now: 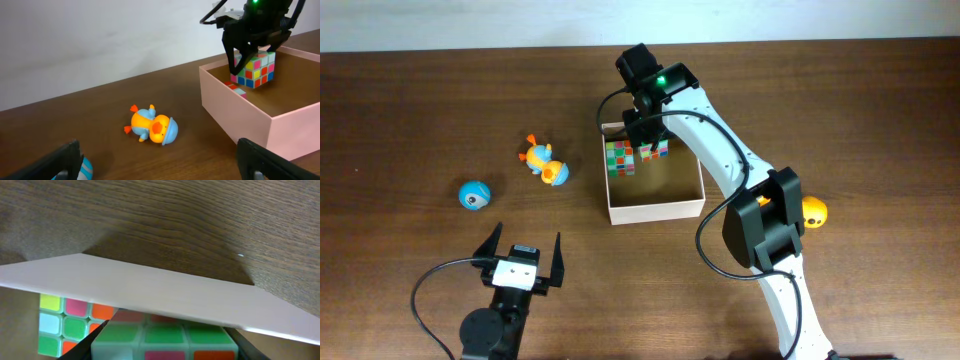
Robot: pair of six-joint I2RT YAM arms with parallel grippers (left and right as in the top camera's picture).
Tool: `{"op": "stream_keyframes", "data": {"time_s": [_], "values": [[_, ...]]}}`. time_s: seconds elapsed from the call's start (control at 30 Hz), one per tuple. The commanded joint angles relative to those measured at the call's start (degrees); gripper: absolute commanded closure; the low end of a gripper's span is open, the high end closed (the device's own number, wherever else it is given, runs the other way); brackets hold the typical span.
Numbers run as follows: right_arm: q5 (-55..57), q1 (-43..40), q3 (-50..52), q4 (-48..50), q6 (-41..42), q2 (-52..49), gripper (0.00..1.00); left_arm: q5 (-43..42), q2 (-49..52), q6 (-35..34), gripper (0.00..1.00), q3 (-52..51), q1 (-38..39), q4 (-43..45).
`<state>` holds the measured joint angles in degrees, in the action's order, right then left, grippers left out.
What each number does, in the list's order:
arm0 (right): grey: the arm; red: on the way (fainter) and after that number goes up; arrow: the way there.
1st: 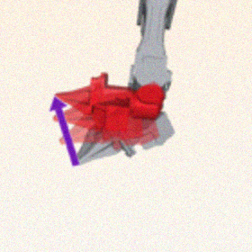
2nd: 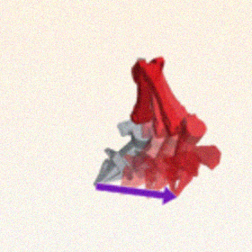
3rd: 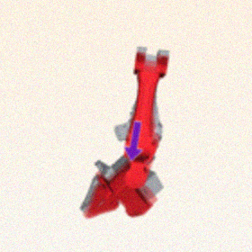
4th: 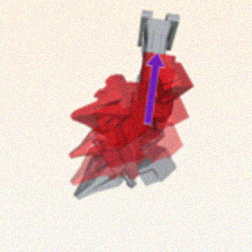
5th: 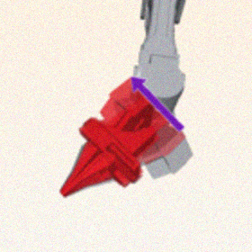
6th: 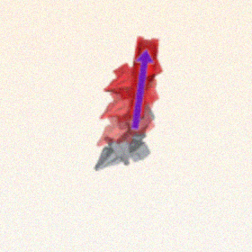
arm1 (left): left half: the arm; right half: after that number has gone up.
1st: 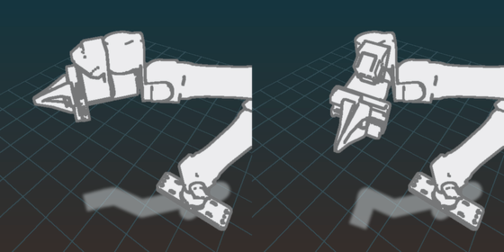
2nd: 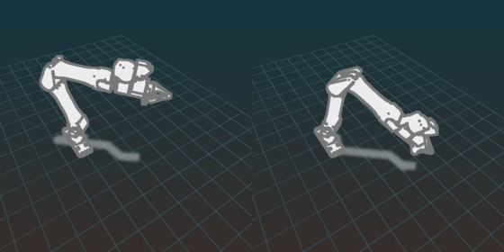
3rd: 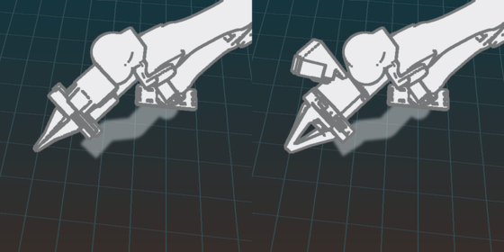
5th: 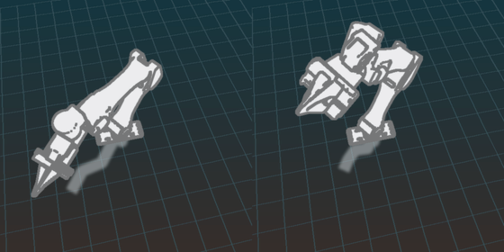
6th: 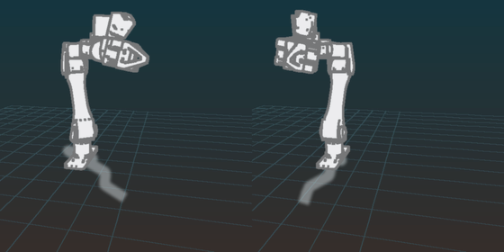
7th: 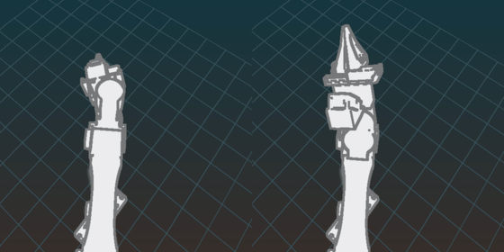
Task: Pack container
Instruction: 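Lower the second cube into the box beside the first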
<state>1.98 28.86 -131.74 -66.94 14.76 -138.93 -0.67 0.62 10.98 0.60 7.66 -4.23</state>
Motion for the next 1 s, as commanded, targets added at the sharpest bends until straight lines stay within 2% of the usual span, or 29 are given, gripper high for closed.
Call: {"op": "stream_keyframes", "data": {"time_s": [0.0, 0.13, 0.17, 0.23, 0.6, 0.97], "values": [[1.7, 0.4, 0.3, 0.3, 1.2, 0.5, 0.52, 0.0, -0.3, 0.9, 0.01, -0.1, -0.3, -0.4], [1.7, 0.4, 0.3, 0.3, 1.2, 0.5, 0.51, 0.0, -0.3, 0.9, 0.01, -0.1, -0.3, -0.4], [1.7, 0.4, 0.3, 0.3, 1.2, 0.5, 0.44, 0.0, -0.3, 0.9, 0.01, -0.1, -0.3, -0.4], [1.7, 0.4, 0.3, 0.3, 1.2, 0.5, 0.4, 0.0, -0.3, 0.9, 0.01, -0.1, -0.3, -0.4], [1.3, 0.4, 0.3, 0.1, 1.2, 0.5, 0.38, 0.0, -0.3, 0.9, 0.01, -0.1, -0.3, -0.4], [-1.2, 0.4, 0.3, -5.1, 0.5, 3.9, 0.4, 0.0, -0.3, 0.9, 0.01, -0.1, -0.3, -0.4]]}}
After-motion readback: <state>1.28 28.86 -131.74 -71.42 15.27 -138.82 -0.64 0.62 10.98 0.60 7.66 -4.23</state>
